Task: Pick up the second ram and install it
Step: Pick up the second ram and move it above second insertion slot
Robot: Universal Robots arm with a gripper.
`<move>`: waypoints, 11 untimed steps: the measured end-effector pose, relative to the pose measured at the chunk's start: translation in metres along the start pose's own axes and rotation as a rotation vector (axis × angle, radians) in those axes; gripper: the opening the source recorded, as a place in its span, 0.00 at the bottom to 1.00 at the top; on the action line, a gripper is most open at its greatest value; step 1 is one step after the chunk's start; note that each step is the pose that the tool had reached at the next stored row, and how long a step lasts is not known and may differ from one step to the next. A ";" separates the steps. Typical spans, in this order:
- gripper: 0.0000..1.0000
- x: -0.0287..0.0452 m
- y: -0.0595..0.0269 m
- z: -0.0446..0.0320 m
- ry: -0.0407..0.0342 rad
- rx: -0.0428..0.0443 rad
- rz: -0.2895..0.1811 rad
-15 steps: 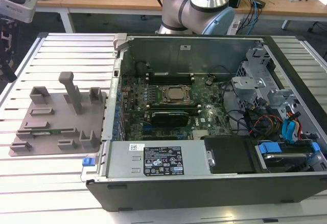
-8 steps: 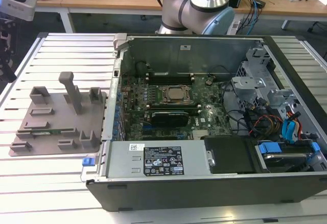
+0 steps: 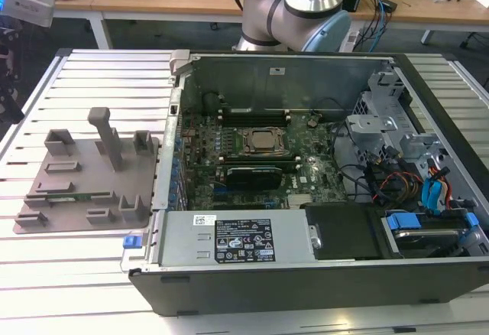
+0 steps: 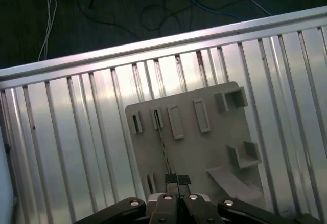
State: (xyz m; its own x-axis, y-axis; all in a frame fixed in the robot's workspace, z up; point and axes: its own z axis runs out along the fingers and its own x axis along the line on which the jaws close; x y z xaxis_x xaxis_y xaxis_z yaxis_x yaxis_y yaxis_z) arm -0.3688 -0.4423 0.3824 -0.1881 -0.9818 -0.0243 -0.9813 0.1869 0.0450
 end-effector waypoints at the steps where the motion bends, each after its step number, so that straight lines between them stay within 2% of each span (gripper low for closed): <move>1: 0.10 0.0000 0.0000 0.0000 0.0005 -0.0003 -0.013; 7: 0.10 -0.0001 0.0000 0.0000 0.0041 -0.0022 -0.091; 11: 0.10 -0.0001 0.0000 0.0000 0.0043 -0.0023 -0.095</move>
State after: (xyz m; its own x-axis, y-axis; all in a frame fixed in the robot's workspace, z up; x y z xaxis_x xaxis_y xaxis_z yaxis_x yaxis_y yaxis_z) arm -0.3688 -0.4423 0.3823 -0.0938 -0.9953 -0.0244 -0.9947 0.0926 0.0449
